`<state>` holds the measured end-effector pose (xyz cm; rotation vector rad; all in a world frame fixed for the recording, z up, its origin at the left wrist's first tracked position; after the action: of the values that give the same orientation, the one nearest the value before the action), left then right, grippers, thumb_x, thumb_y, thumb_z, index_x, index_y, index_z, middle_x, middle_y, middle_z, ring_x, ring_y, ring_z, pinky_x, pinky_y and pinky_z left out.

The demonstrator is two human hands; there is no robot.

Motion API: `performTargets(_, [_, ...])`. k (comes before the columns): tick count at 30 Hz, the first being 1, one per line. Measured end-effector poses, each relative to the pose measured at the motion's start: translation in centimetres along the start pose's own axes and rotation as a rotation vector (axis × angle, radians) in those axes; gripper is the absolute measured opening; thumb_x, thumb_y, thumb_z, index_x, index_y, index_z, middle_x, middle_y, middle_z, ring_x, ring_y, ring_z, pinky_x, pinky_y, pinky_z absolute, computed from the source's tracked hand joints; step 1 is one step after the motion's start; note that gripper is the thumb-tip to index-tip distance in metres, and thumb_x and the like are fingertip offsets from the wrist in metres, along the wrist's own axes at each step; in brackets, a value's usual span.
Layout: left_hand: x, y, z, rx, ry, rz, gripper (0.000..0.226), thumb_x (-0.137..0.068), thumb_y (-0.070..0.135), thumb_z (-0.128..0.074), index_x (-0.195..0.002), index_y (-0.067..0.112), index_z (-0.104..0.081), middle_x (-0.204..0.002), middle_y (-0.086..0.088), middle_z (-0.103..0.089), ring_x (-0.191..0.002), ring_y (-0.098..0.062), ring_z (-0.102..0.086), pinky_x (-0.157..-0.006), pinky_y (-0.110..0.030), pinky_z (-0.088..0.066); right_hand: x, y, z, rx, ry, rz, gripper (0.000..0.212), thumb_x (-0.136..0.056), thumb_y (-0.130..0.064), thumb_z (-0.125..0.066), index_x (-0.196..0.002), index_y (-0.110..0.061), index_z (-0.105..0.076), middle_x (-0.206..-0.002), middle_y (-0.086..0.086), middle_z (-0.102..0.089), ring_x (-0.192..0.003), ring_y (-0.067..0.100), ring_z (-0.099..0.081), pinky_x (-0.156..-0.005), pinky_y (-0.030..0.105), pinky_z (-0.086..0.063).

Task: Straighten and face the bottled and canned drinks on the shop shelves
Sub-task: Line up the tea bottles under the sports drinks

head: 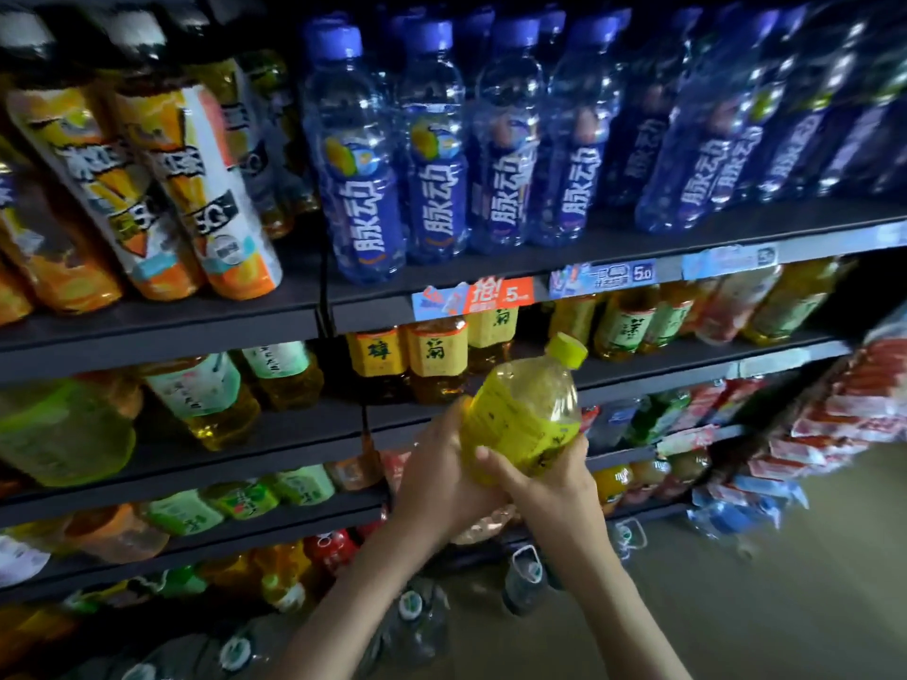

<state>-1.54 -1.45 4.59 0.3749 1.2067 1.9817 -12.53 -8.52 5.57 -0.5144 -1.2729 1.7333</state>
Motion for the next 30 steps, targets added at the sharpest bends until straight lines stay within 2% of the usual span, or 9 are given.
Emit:
performTargets(2, [-1.7,0.1,-2.2,-0.103,-0.015,-0.128,0.058,-0.06,0.05,-0.07,-0.109,0.026,-0.052,-0.099,0.006,-0.06,-0.09,-0.011,-0.058,-0.07,-0.027,-0.047,-1.7,0.9,1.0,-0.108,0.076,-0.034,0.073,-0.064,-0.044,-0.082,-0.112,-0.023,-0.033,-0.099,-0.009,-0.056,-0.085,0.005,-0.056,-0.064,0.015,-0.045])
performTargets(5, [-3.6,0.7,-5.7,-0.089,-0.013,-0.132,0.062,-0.059,0.048,-0.068,-0.111,0.021,-0.051,-0.102,0.003,-0.057,-0.094,-0.016,-0.056,-0.073,-0.031,-0.047,-4.6,2.8,3.0,-0.176,0.18,0.002,0.065,-0.065,-0.032,-0.085,-0.111,-0.021,-0.039,-0.09,-0.018,-0.052,-0.078,-0.011,-0.048,-0.054,0.004,-0.041])
performTargets(8, [-5.1,1.8,-9.1,0.021,-0.037,-0.124,0.058,-0.061,0.041,-0.074,-0.112,0.025,-0.051,-0.104,0.003,-0.057,-0.097,-0.015,-0.057,-0.078,-0.031,-0.049,-7.1,4.2,5.6,-0.218,0.257,0.032,0.061,-0.065,-0.028,-0.085,-0.109,-0.018,-0.043,-0.091,-0.016,-0.055,-0.074,-0.01,-0.052,-0.054,0.002,-0.04])
performTargets(11, [-6.5,3.4,-11.6,0.244,-0.214,-0.069,0.056,-0.072,0.023,-0.078,-0.115,0.042,-0.048,-0.115,0.014,-0.057,-0.105,0.002,-0.056,-0.084,-0.015,-0.046,-10.0,6.1,8.9,-0.271,0.302,0.065,0.055,-0.067,-0.025,-0.084,-0.106,-0.022,-0.045,-0.09,-0.015,-0.057,-0.071,-0.016,-0.055,-0.055,0.004,-0.04])
performTargets(13, [-7.5,3.9,-13.6,0.347,-0.279,-0.024,0.052,-0.078,0.015,-0.069,-0.119,0.041,-0.05,-0.117,0.017,-0.059,-0.104,0.007,-0.057,-0.083,-0.01,-0.044,-11.9,7.3,11.4,-0.285,0.32,0.083,0.058,-0.064,-0.029,-0.085,-0.107,-0.023,-0.046,-0.092,-0.014,-0.06,-0.077,-0.01,-0.058,-0.062,0.01,-0.043])
performTargets(17, [-9.7,3.3,-18.8,0.112,0.083,0.068,0.027,-0.085,0.019,-0.065,-0.111,0.027,-0.062,-0.112,0.007,-0.066,-0.096,0.001,-0.062,-0.087,-0.02,-0.049,-15.0,9.9,16.4,-0.245,0.312,0.098,0.055,-0.067,-0.027,-0.084,-0.104,-0.024,-0.044,-0.091,-0.014,-0.058,-0.08,0.002,-0.057,-0.064,0.012,-0.041])
performTargets(21, [-12.1,3.3,-22.1,0.089,0.401,0.148,0.025,-0.087,0.024,-0.065,-0.11,0.013,-0.062,-0.101,0.002,-0.067,-0.088,-0.008,-0.063,-0.069,-0.006,-0.043,-16.9,11.8,20.1,-0.24,0.291,0.104,0.06,-0.067,-0.031,-0.083,-0.108,-0.025,-0.04,-0.098,-0.006,-0.055,-0.085,0.013,-0.054,-0.074,0.024,-0.037])
performTargets(25, [-15.2,3.2,-24.4,0.029,0.51,0.099,0.039,-0.085,0.027,-0.068,-0.118,0.01,-0.056,-0.109,-0.003,-0.062,-0.098,-0.014,-0.059,-0.08,-0.026,-0.05,-18.5,13.5,21.3,-0.271,0.297,0.124,0.068,-0.066,-0.034,-0.083,-0.118,-0.019,-0.041,-0.107,-0.001,-0.057,-0.09,0.017,-0.055,-0.077,0.026,-0.038])
performTargets(30, [-18.6,2.2,-26.7,-0.076,0.592,0.007,0.054,-0.085,0.032,-0.068,-0.129,0.007,-0.048,-0.12,-0.006,-0.056,-0.111,-0.02,-0.054,-0.092,-0.031,-0.047,-20.8,16.3,20.9,-0.316,0.289,0.131,0.087,-0.054,-0.05,-0.086,-0.121,-0.02,-0.04,-0.107,0.001,-0.055,-0.095,0.023,-0.052,-0.081,0.031,-0.037])
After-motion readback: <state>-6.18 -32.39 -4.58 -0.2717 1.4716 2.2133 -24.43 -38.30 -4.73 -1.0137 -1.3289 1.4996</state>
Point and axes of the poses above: each hand's wrist, its own x-axis away from the middle knuckle, its own z-axis out of the back of the hand, y = z × x, the point moved 3 cm from there along -x, towards the middle knuckle
